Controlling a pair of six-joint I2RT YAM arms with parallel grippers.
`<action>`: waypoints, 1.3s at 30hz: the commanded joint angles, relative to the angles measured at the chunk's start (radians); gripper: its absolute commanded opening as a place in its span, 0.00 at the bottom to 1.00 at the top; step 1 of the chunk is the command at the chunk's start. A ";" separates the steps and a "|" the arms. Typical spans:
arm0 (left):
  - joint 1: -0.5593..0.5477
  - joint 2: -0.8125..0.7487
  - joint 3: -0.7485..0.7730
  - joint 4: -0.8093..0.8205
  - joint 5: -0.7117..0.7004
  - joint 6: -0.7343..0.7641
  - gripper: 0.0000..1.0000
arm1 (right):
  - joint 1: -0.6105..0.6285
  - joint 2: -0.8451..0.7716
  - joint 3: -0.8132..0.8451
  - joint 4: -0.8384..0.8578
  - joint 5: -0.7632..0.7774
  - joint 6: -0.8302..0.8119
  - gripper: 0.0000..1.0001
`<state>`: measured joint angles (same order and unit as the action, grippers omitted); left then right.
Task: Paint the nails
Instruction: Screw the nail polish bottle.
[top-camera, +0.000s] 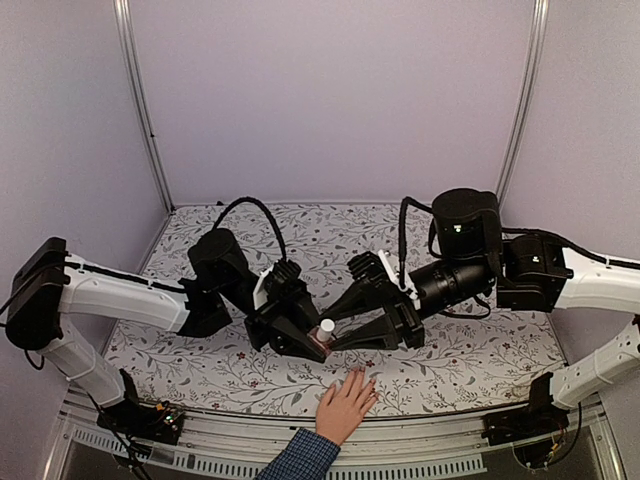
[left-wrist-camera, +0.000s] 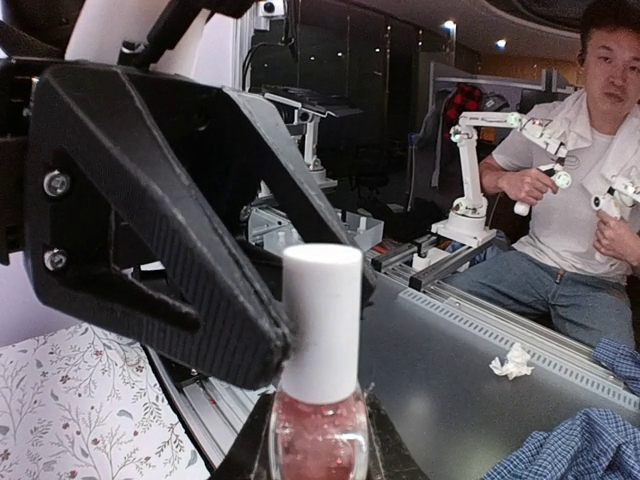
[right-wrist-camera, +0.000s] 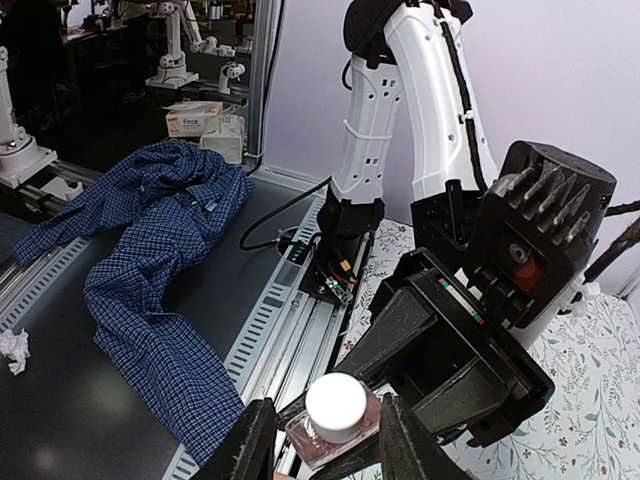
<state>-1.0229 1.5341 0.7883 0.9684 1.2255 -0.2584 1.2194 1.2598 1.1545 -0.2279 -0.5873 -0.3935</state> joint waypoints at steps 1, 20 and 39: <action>-0.015 0.019 0.036 0.044 0.024 -0.022 0.00 | 0.009 0.011 0.034 -0.019 -0.019 -0.013 0.37; -0.010 -0.001 0.037 0.013 -0.026 0.012 0.00 | 0.010 0.035 0.040 -0.050 -0.021 -0.011 0.14; 0.021 -0.147 -0.019 -0.101 -0.353 0.143 0.00 | 0.009 0.077 0.025 -0.043 0.153 0.080 0.14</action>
<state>-1.0149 1.4200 0.7559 0.8421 1.0424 -0.1345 1.2171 1.2854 1.1885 -0.2348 -0.5018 -0.3542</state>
